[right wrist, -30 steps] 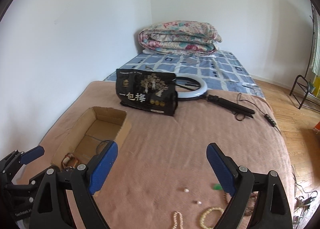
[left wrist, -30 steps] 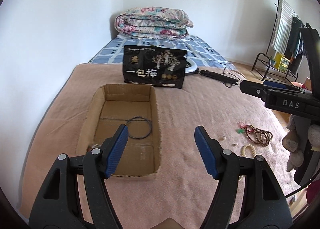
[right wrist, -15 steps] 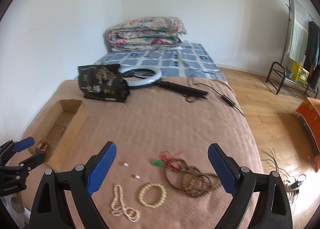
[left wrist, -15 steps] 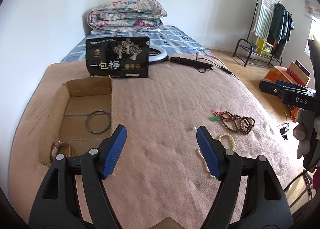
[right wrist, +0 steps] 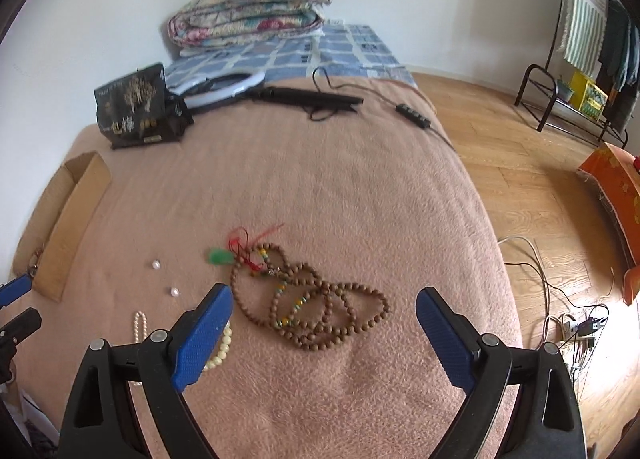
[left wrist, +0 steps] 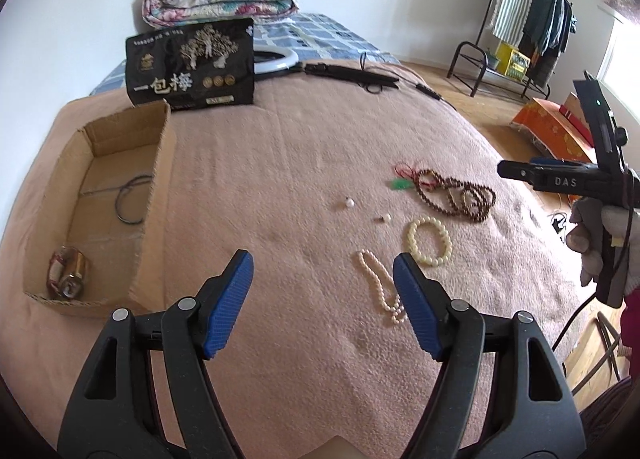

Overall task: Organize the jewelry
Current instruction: 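Move the left gripper to the pearl necklace while the right moves to the brown mala, then grasp the pearl necklace with the left gripper while the right grasps the brown bead mala, then lift and carry the pearl necklace and mala over the cardboard box with both grippers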

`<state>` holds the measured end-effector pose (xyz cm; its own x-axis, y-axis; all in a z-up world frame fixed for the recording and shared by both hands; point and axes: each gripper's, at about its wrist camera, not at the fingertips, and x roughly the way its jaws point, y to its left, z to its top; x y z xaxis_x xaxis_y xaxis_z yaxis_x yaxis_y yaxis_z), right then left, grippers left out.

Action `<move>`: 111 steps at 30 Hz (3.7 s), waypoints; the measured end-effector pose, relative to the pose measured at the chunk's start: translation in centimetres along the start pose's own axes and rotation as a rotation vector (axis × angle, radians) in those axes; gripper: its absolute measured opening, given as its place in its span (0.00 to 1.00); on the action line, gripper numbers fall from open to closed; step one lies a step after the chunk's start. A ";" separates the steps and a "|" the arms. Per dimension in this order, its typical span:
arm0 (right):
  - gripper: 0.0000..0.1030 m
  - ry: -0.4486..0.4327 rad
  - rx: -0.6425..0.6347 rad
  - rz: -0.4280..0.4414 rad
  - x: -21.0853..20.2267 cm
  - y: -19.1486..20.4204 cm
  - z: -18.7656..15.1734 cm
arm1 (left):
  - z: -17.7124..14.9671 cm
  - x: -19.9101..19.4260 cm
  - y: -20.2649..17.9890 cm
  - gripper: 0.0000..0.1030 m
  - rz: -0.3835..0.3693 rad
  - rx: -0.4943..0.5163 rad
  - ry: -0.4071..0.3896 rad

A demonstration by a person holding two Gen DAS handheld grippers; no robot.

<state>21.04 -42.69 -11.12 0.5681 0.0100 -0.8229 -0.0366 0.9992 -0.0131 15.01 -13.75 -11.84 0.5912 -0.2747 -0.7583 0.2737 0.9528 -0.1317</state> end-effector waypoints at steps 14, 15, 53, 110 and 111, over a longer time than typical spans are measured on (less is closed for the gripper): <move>0.92 0.125 -0.098 0.054 5.5 1.3 -2.0 | -3.6 4.3 -4.2 0.72 -0.069 0.043 0.121; 0.92 0.134 -0.112 0.053 5.8 1.5 -2.2 | -3.8 4.6 -4.3 0.72 -0.071 0.043 0.128; 0.85 0.197 -0.092 0.019 11.2 3.0 -1.3 | -4.0 9.6 -6.6 0.30 -0.046 0.123 0.154; 0.10 -0.185 -0.067 0.207 -7.8 9.3 3.7 | 1.5 -3.9 2.9 0.05 -0.058 -0.082 -0.086; 0.10 -0.188 -0.074 0.215 -7.9 9.8 3.8 | 1.6 -4.2 3.3 0.05 -0.053 -0.086 -0.090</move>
<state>19.32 -32.80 -2.62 0.6828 0.2349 -0.6918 -0.2282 0.9681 0.1034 14.62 -9.68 -8.10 0.6448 -0.3314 -0.6888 0.2426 0.9433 -0.2267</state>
